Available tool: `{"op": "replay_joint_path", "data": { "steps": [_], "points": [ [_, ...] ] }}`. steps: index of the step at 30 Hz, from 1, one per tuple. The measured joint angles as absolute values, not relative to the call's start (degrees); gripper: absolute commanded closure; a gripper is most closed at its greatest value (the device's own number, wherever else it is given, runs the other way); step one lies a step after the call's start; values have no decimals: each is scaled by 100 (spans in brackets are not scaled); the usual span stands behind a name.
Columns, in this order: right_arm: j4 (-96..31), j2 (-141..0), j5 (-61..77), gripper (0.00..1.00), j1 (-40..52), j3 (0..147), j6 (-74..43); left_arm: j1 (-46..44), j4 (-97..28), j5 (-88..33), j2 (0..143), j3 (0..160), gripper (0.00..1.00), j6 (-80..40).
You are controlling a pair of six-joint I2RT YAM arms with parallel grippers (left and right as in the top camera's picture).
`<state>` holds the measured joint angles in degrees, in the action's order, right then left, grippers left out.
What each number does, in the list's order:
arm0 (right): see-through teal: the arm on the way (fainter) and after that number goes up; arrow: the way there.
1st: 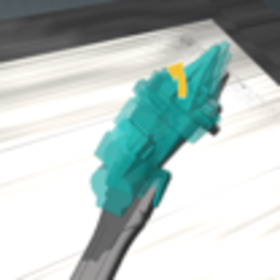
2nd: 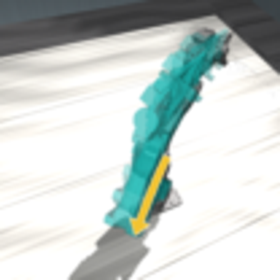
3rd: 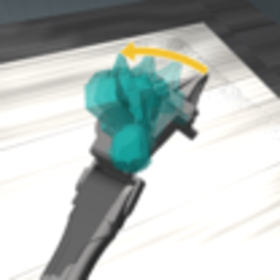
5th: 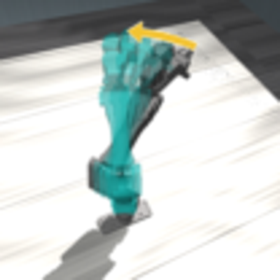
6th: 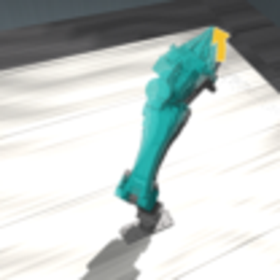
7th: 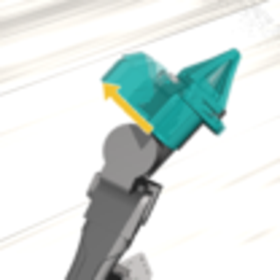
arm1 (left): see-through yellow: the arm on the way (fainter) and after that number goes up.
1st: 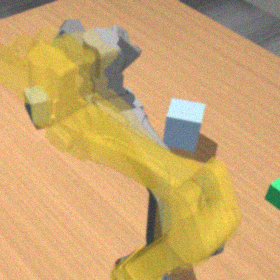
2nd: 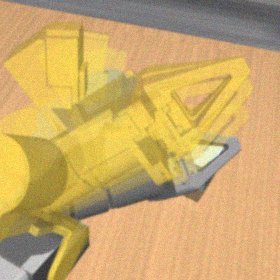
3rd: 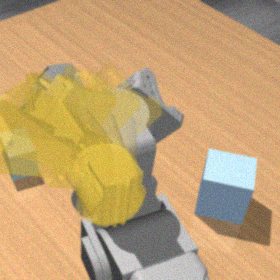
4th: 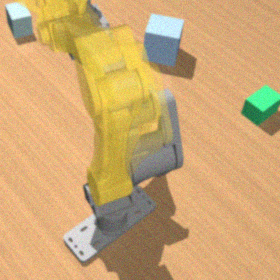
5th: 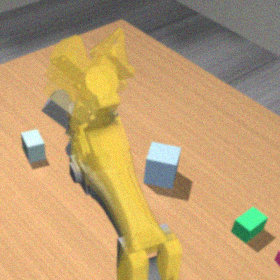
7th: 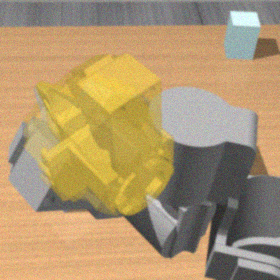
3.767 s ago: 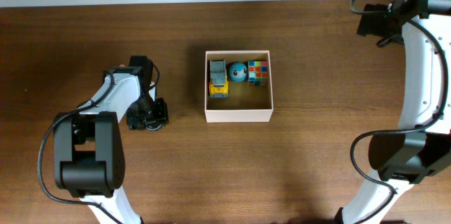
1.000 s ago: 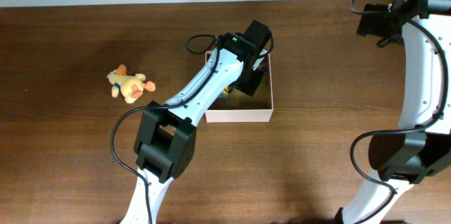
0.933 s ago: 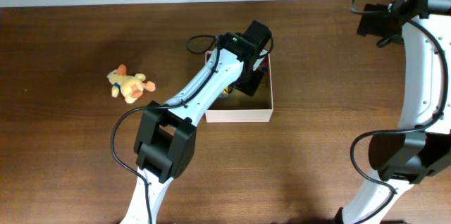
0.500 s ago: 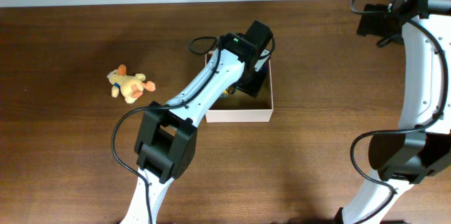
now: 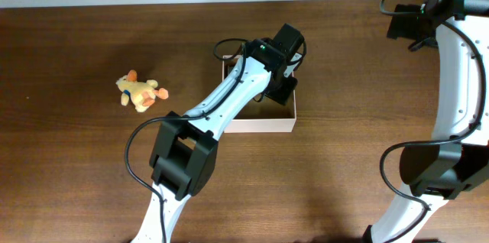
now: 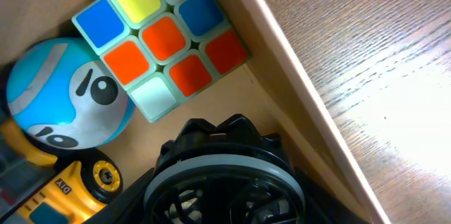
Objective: Pack container
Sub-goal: 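Lower the puck into the box beside the cube and release, then withdraw the left gripper toward the plush duck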
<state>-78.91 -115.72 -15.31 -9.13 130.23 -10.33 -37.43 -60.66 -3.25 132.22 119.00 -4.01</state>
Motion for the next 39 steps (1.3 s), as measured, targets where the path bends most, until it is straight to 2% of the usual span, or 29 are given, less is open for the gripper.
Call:
{"op": "replay_joint_path", "data": {
  "steps": [10,11,14,16,18,32,39],
  "points": [
    [-7891,-11570,-1531,1,-913,13023,-1031,-3745,-6029,-322,13463,11900,57,-401],
    [-7889,-11570,-1531,1,-913,13023,-1031,-3745,-6018,-320,13463,11900,53,-401],
    [-7891,-11570,-1531,1,-913,13023,-1031,-3745,-6016,-294,13463,11900,20,-360],
    [-7891,-11572,-1531,1,-913,13023,-1031,-3743,-6016,-237,13463,11900,5,-344],
    [-7891,-11570,-1531,1,-913,13023,-1033,-3739,-6014,-204,13463,11900,0,-342],
    [-7891,-11572,-1533,1,-913,13023,-1033,-3739,-5920,-97,13463,11920,1,-344],
    [-7891,-11572,-1531,1,-913,13023,-1031,-3736,-6556,-47,13463,12685,1,-344]
  ]
}}
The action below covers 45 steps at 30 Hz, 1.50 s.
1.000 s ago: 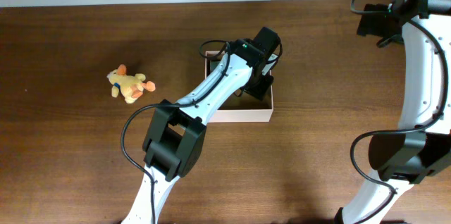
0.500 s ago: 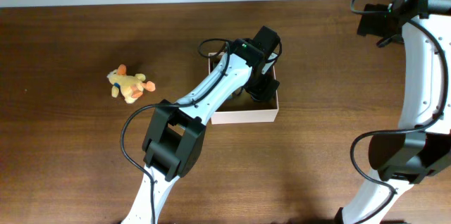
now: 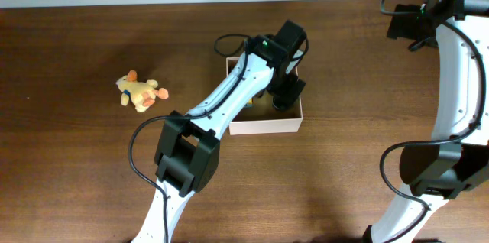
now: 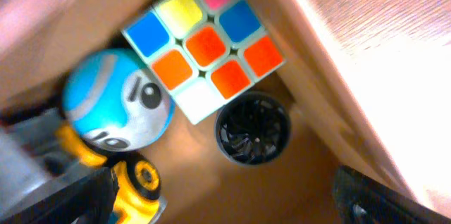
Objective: Pack container
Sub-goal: 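Withdraw the left gripper toward the plush duck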
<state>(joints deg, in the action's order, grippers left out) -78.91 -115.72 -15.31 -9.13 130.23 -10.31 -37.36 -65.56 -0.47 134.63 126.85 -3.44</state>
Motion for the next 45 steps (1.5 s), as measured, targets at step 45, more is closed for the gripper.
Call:
{"op": "replay_joint_path", "data": {
  "steps": [45],
  "points": [
    [-7891,-11572,-1531,1,-913,13023,-1031,154,-8667,1094,13463,12562,10,-3267]
  ]
}}
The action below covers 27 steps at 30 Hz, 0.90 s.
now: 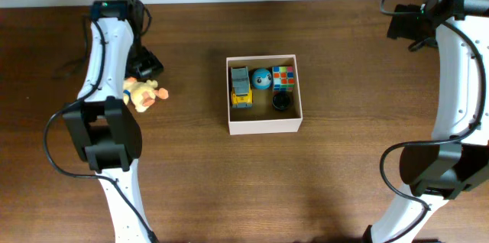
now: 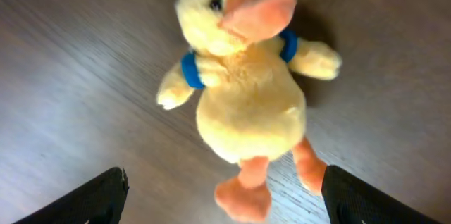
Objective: Pack container
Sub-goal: 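Withdraw the left gripper toward the plush duck, then lower the left gripper and close it on the yellow plush duck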
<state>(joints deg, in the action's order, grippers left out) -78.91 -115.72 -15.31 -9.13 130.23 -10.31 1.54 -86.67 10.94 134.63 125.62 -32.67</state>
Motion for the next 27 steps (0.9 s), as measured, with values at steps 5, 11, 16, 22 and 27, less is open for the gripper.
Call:
{"op": "replay_joint_path", "data": {
  "steps": [5,11,16,22,27],
  "points": [
    [-7891,-11572,-1531,1,-913,13023,-1033,158,-8381,939,13465,12289,10,-3291],
    [-7891,-11572,-1531,1,-913,13023,-1031,158,-8108,790,13465,12193,10,-3400],
    [-7891,-11572,-1531,1,-913,13023,-1033,158,-7714,766,13465,11939,10,-3435],
    [-7891,-11572,-1531,1,-913,13023,-1033,158,-7555,746,13463,11751,32,-3494],
    [-7889,-11572,-1531,1,-913,13023,-1033,158,-7533,749,13465,11751,48,-3500]
  ]
}}
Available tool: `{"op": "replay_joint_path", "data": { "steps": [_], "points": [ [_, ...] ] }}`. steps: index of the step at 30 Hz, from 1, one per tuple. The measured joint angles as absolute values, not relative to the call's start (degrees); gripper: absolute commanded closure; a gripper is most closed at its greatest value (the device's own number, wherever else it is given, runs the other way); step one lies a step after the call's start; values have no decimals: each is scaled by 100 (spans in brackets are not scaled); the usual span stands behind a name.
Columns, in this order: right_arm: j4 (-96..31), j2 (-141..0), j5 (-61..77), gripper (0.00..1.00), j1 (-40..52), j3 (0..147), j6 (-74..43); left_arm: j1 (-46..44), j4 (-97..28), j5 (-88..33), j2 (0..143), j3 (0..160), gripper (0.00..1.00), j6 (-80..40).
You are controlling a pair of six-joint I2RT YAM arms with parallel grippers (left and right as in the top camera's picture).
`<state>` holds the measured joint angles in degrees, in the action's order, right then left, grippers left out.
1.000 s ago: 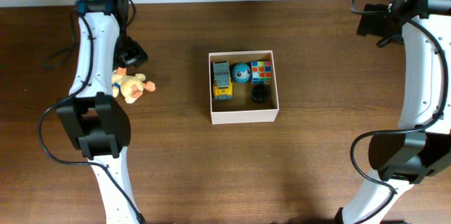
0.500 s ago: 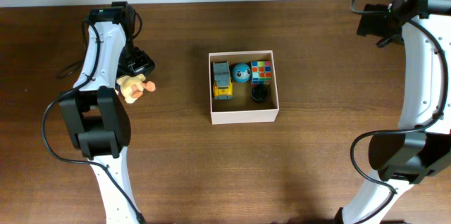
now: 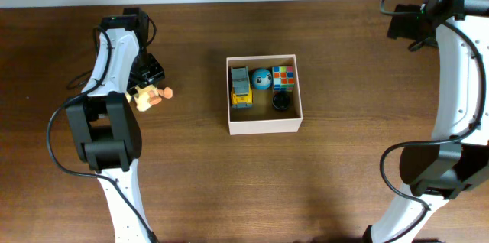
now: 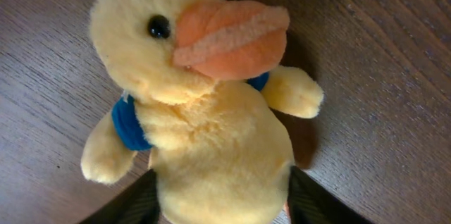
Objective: Pack container
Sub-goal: 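Lower the left gripper and close it on the yellow plush duck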
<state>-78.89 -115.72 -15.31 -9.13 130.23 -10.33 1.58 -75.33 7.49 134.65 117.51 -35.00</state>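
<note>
A yellow plush duck (image 3: 150, 94) with an orange bill and blue collar lies on the wooden table, left of the white box (image 3: 263, 127). My left gripper (image 3: 145, 81) is down over it. In the left wrist view the duck (image 4: 211, 97) fills the frame, and the left gripper (image 4: 222, 206) has its dark fingers (image 4: 134, 203) pressed against both sides of the belly. The box holds a yellow toy truck (image 3: 241, 88), a blue ball with a face (image 3: 262, 79), a colour cube (image 3: 284, 76) and a black round piece (image 3: 280, 102). My right gripper (image 3: 405, 27) hangs at the far right; its jaws are too small to read.
The left arm's cable (image 3: 84, 81) loops just left of the duck. The right arm (image 3: 458, 82) stands along the table's right edge. Bare wood lies between the duck and the box.
My left gripper has come down closer onto the duck and its fingers, wide apart before, now close against the duck's belly. The duck has shifted slightly toward the right.
My left gripper was inside the box, holding the black round piece beside the colour cube. Then it was open above the box with the piece lying inside. Later it hovered open over the duck at the left, and now grips it.
</note>
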Motion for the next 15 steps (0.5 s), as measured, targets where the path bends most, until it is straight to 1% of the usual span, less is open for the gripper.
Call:
{"op": "replay_joint_path", "data": {
  "steps": [4,15],
  "points": [
    [-7891,-11572,-1531,1,-913,13023,-1031,161,-7537,749,13465,11751,59,-3507],
    [-7891,-11572,-1531,1,-913,13023,-1031,158,-7723,749,13465,11751,62,-3468]
  ]
}}
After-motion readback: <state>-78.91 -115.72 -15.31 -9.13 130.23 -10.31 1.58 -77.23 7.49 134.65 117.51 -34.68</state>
